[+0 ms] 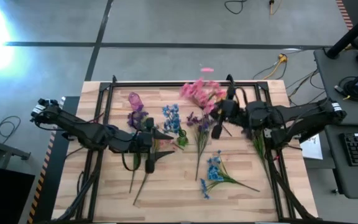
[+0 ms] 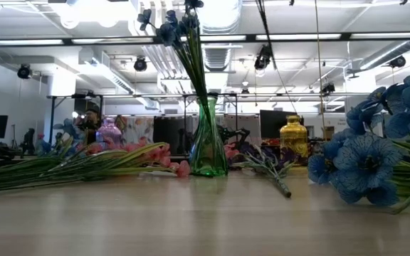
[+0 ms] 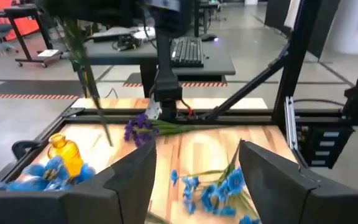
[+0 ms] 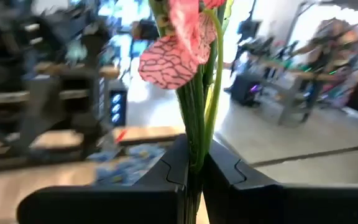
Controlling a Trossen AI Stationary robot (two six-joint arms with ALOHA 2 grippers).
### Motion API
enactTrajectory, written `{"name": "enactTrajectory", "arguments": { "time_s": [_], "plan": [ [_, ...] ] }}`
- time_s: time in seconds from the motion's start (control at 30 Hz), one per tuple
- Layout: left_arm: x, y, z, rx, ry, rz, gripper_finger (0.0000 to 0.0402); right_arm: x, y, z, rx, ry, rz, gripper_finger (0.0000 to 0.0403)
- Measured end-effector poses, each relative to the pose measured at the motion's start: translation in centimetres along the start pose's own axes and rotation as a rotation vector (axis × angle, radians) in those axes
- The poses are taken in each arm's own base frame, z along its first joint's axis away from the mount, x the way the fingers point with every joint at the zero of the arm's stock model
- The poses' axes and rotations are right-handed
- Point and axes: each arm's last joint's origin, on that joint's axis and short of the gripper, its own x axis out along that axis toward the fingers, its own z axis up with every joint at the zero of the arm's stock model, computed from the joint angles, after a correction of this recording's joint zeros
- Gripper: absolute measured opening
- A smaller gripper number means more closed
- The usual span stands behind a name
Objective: Sort flowers into vase by color
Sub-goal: Put the bottom left pink flowers into the yellow vase
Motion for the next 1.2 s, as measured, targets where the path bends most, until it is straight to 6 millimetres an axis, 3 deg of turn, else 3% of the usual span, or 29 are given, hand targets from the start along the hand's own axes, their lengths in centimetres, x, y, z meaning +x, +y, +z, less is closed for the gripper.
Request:
{"name": "enactTrajectory", "arguments": {
  "time_s": [0.27, 0.47, 1.2],
  "plan": [
    [-1.0, 0.2, -0.1, -0.002, 0.037, -0.005, 0.021, -1.5, -4.7, -4.0, 0.059, -0.188, -0.213, 0.0018],
    [-1.4, 0.2, -0.5, 0.009, 0.081, -0.005, 0.021, -2.6, -6.8, -6.1, 0.028, -0.122, -0.56, 0.0018],
    [-6.0, 1.9, -1.6, -0.23, 0.394, 0.086, 0.021, -1.8, -11.0, -8.3, 0.064, -0.138, -0.653, 0.0018]
  ]
}}
